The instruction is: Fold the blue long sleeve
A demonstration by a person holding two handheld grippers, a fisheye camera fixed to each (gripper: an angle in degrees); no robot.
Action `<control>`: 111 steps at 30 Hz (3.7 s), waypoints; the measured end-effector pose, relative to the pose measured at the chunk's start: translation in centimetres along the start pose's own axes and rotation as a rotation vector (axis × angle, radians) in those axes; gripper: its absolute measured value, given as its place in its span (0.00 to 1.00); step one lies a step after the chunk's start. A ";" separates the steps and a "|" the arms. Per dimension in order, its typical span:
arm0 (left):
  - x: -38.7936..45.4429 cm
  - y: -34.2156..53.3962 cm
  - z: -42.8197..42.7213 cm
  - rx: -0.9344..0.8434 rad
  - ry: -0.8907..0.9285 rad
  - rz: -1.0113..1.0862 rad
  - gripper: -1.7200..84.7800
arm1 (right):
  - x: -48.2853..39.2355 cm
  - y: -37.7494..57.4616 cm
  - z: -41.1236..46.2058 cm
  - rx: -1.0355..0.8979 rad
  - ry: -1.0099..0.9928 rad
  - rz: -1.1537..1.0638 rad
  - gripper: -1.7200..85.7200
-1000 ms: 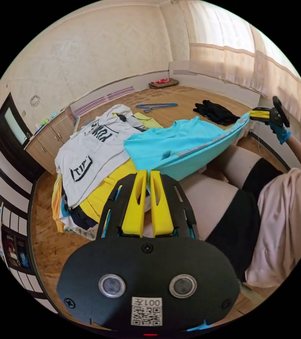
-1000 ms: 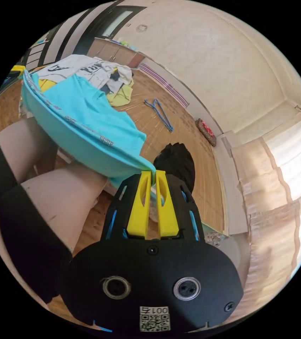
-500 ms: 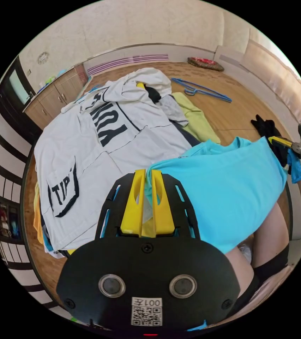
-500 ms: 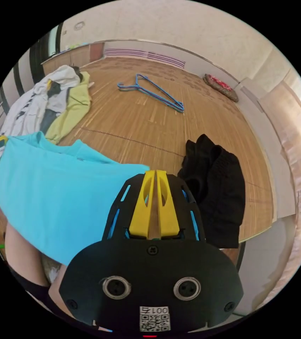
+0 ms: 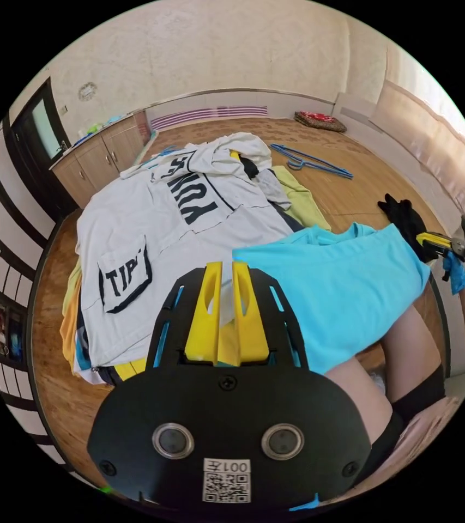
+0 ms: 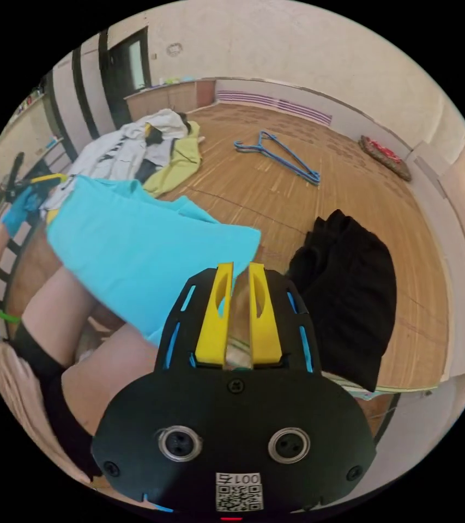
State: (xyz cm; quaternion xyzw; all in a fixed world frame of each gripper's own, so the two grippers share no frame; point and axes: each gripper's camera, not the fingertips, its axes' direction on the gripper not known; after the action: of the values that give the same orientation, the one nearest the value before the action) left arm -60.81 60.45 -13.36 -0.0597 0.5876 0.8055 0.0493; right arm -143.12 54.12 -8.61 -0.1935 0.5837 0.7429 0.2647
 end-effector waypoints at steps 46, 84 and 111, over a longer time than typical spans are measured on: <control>2.1 5.9 4.1 -0.182 0.101 0.038 0.00 | 0.5 6.0 2.0 -0.137 0.084 -0.067 0.03; 3.3 -5.2 5.6 -0.030 0.063 0.061 0.01 | 10.0 -6.9 7.3 0.049 -0.193 0.304 0.05; 4.5 -5.1 4.0 -0.086 -0.151 -0.002 0.01 | 5.4 -10.1 6.5 -0.026 0.152 0.041 0.03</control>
State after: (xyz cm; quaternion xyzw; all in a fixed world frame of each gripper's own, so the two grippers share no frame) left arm -64.59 65.85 -17.69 -0.0015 0.5470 0.8321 0.0915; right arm -140.96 63.16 -17.99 -0.2405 0.5962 0.7389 0.2018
